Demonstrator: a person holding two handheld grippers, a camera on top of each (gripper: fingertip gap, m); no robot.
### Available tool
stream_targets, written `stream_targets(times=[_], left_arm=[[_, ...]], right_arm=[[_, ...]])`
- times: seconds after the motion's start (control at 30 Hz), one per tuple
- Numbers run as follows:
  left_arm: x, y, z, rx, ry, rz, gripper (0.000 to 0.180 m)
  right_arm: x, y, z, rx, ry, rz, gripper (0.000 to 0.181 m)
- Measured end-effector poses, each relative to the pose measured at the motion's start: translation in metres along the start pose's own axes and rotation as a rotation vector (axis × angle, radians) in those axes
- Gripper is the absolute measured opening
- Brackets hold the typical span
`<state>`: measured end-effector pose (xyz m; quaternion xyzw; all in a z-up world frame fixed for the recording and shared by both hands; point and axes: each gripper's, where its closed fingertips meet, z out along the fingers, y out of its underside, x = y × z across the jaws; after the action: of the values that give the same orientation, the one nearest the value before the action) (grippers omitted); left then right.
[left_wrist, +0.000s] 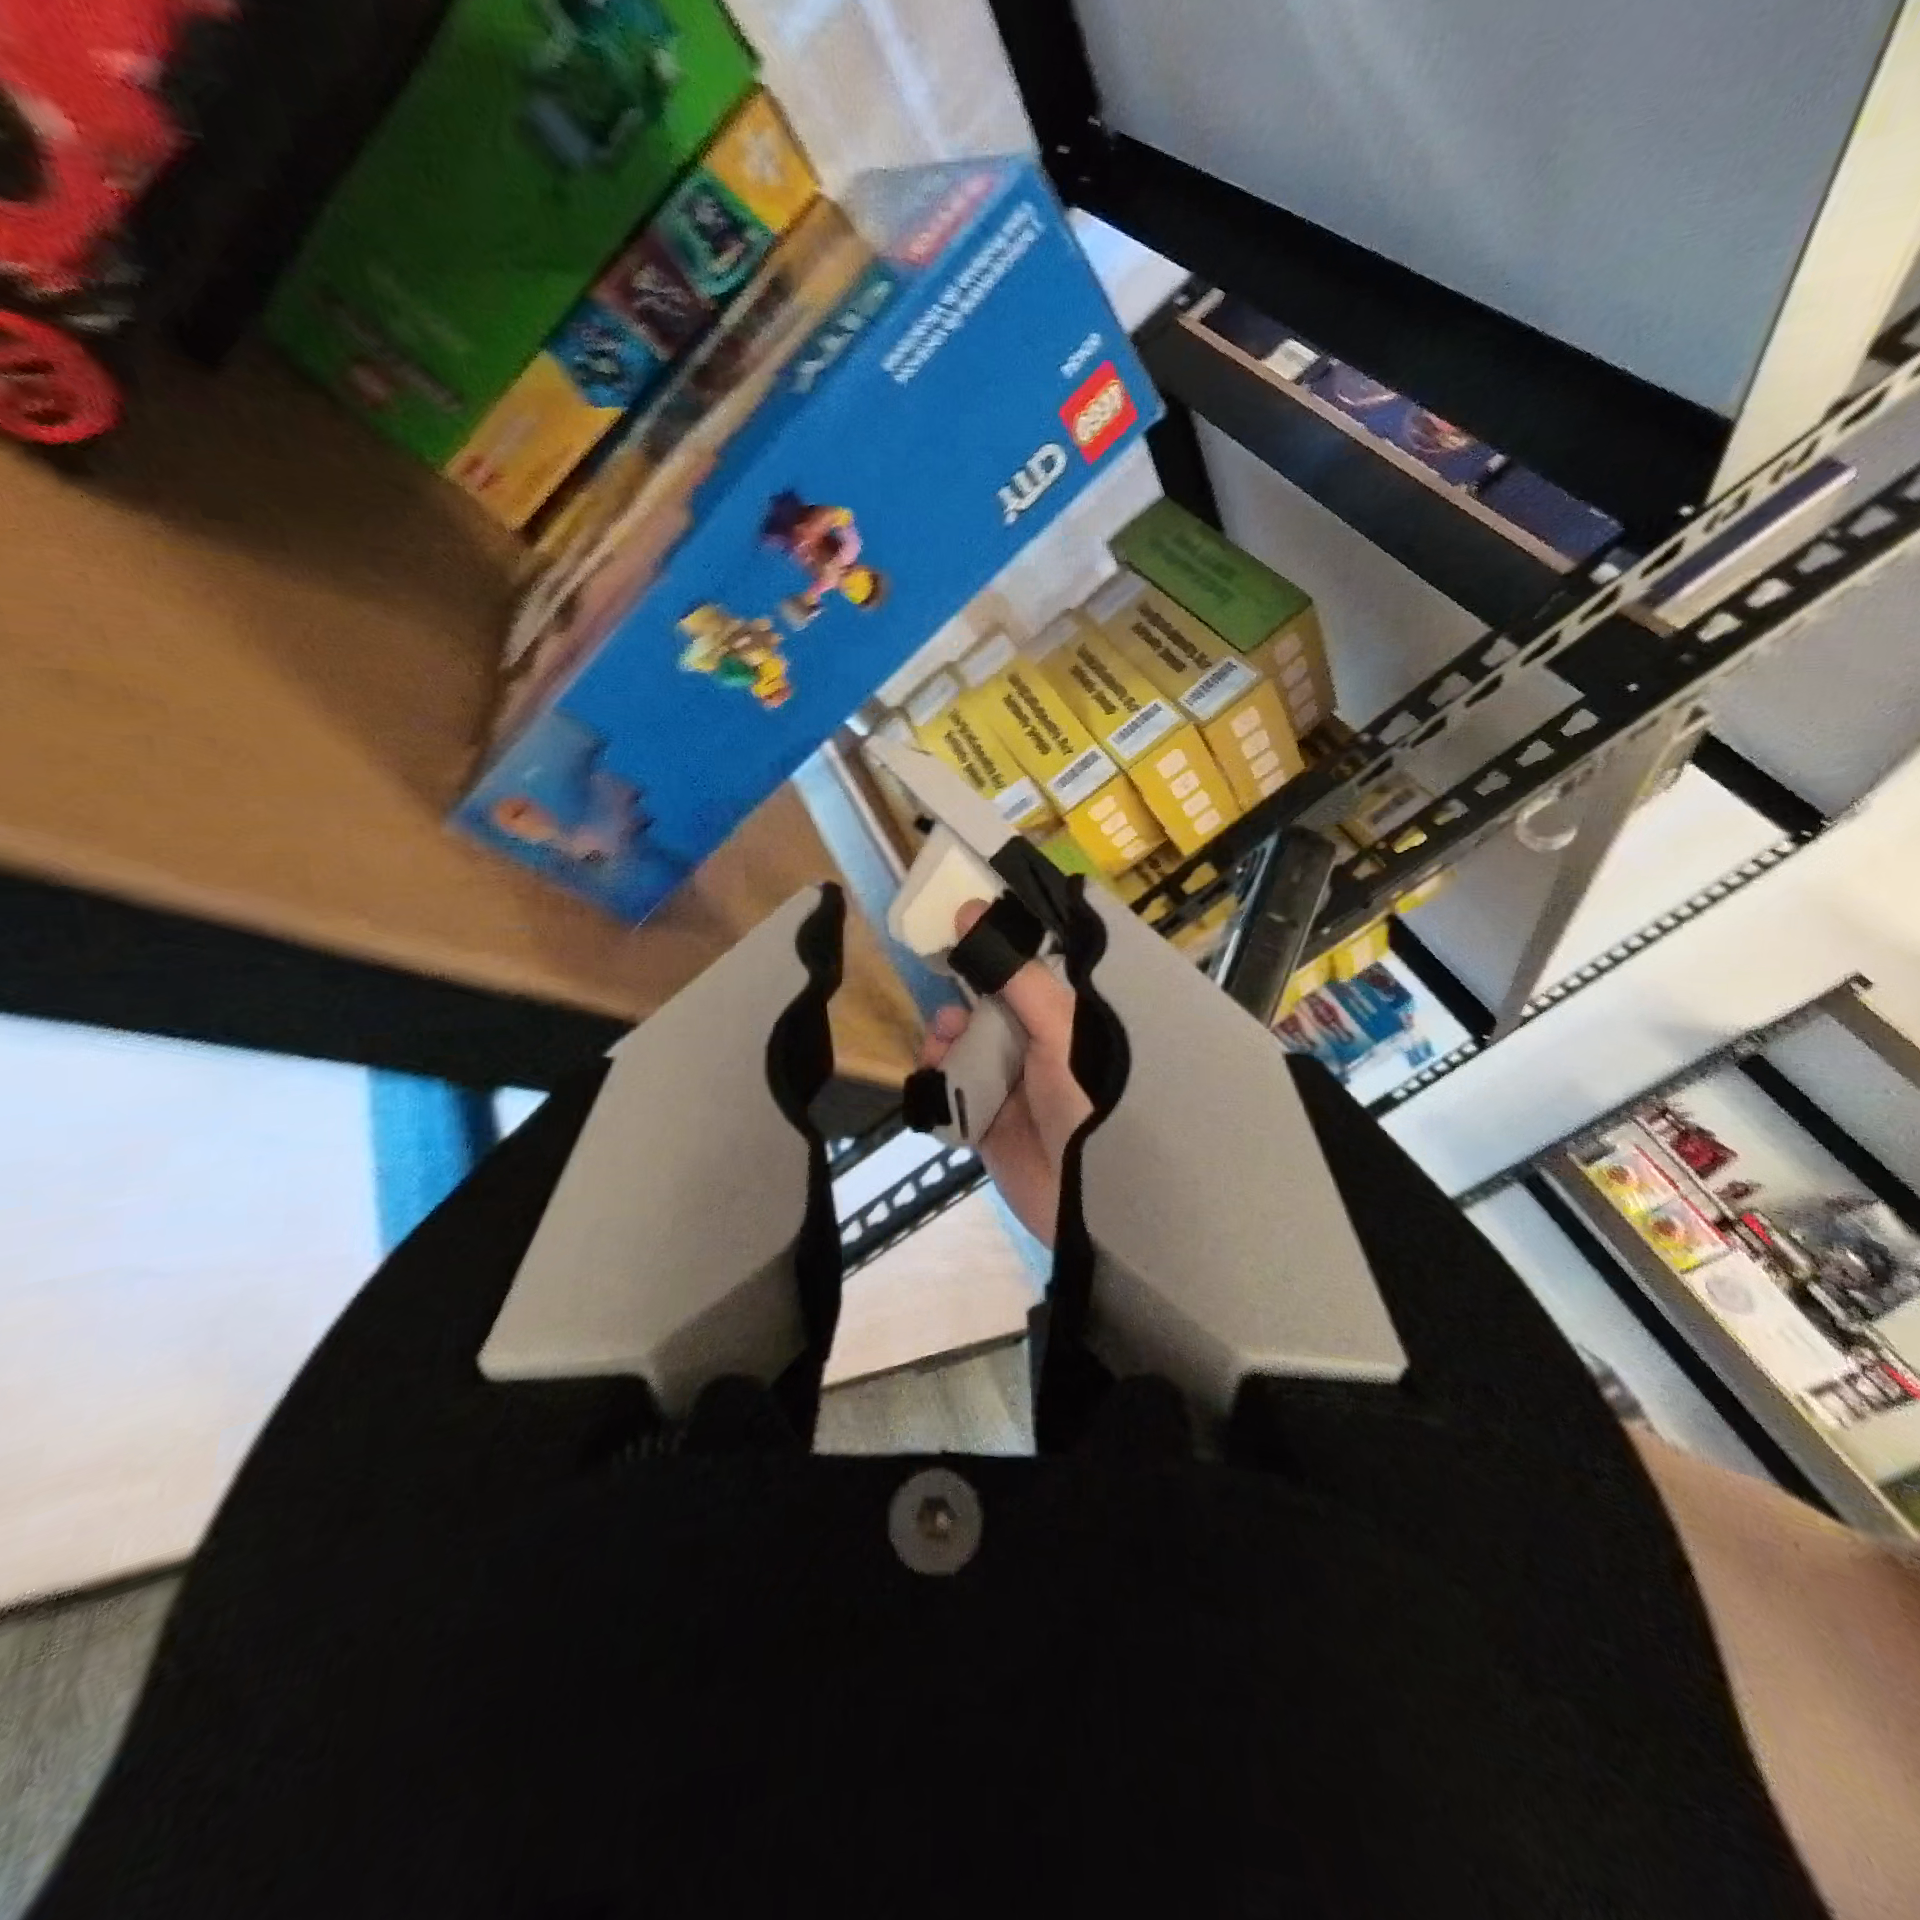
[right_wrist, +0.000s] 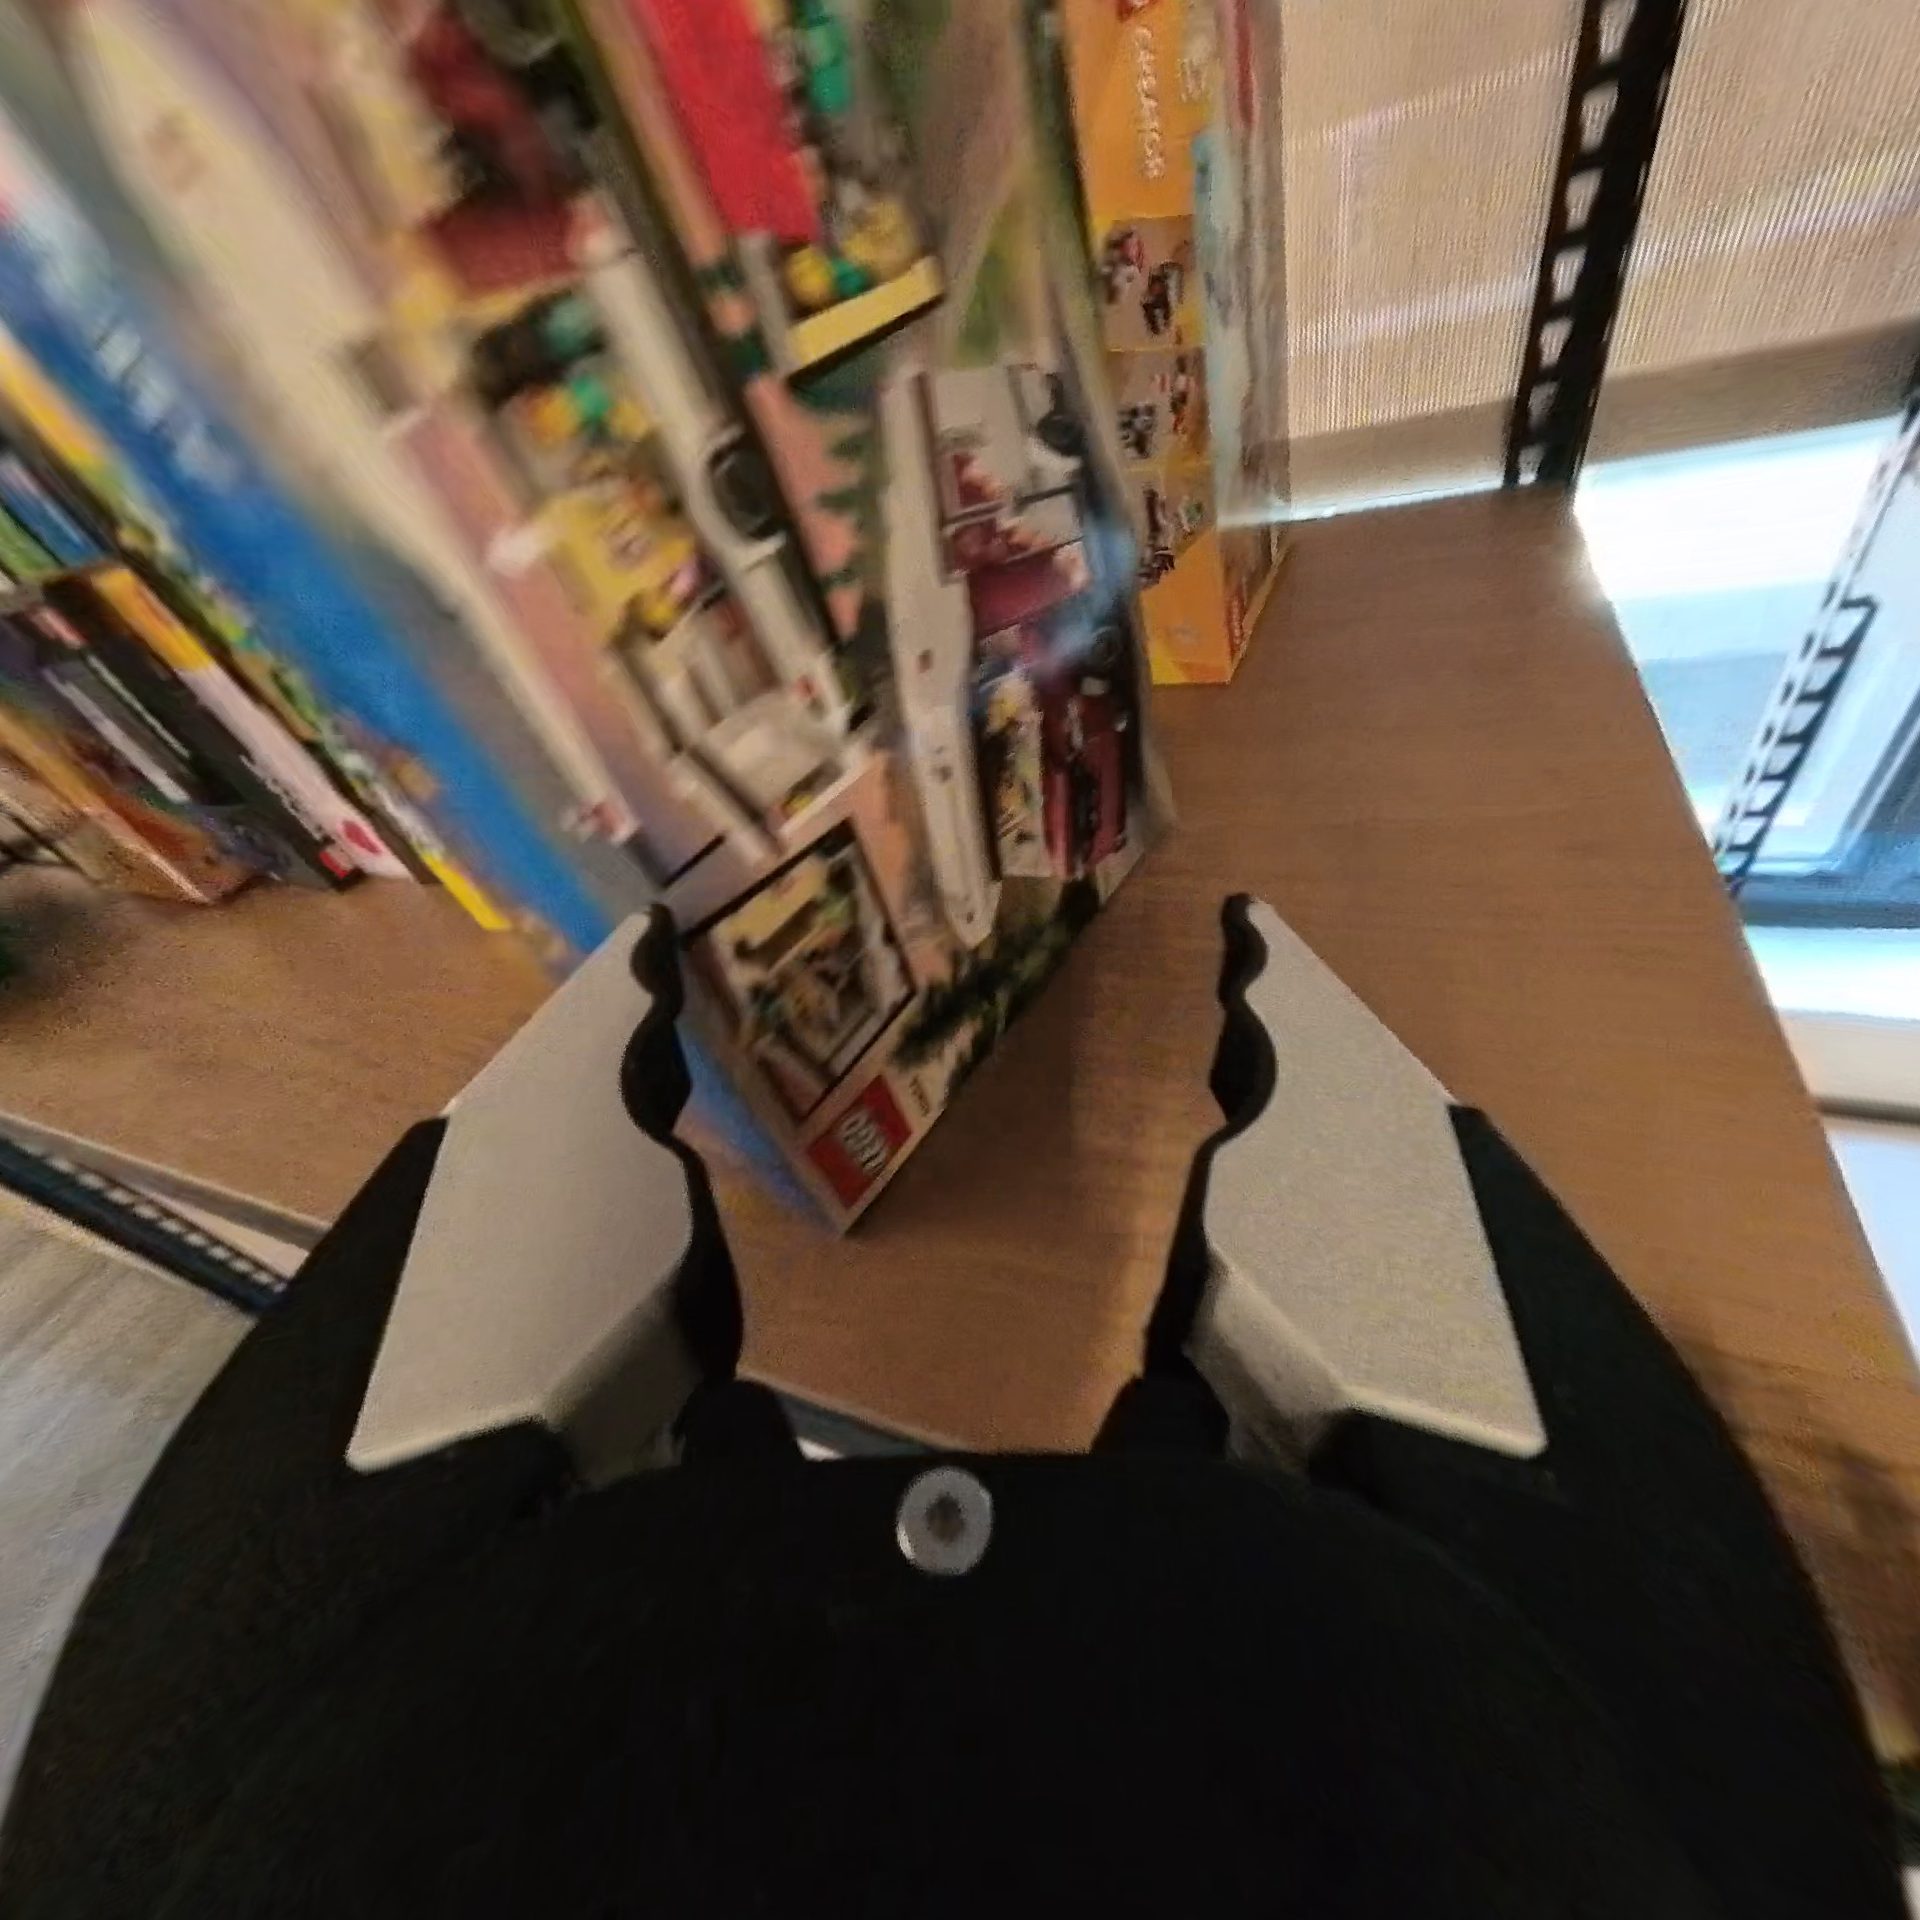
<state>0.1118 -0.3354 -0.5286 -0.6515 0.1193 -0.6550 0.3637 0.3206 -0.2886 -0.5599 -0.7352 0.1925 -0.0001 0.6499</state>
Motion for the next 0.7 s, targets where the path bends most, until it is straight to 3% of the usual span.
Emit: stream_targets(times=[0.17, 0.27, 0.37, 0.47, 0.7], left_arm=[[-0.026, 0.016, -0.091, -0.111, -0.129, 0.071, 0.041], [-0.043, 0.011, -0.127, -0.126, -0.187, 0.085, 0.04], [-0.051, -0.003, -0.145, -0.087, -0.219, 0.078, 0.039], [-0.048, -0.009, -0.152, -0.059, -0.218, 0.073, 0.038], [-0.034, 0.008, -0.15, -0.079, -0.16, 0.044, 0.035]], right_arm=[[-0.054, 0.034, 0.017, 0.025, 0.038, -0.093, 0.137], [-0.071, 0.039, 0.045, 0.036, 0.145, -0.139, 0.142], [-0.073, 0.037, 0.074, 0.018, 0.263, -0.155, 0.141], [-0.058, 0.03, 0.086, 0.012, 0.369, -0.134, 0.123], [-0.029, 0.023, 0.072, 0.002, 0.244, -0.167, 0.112]])
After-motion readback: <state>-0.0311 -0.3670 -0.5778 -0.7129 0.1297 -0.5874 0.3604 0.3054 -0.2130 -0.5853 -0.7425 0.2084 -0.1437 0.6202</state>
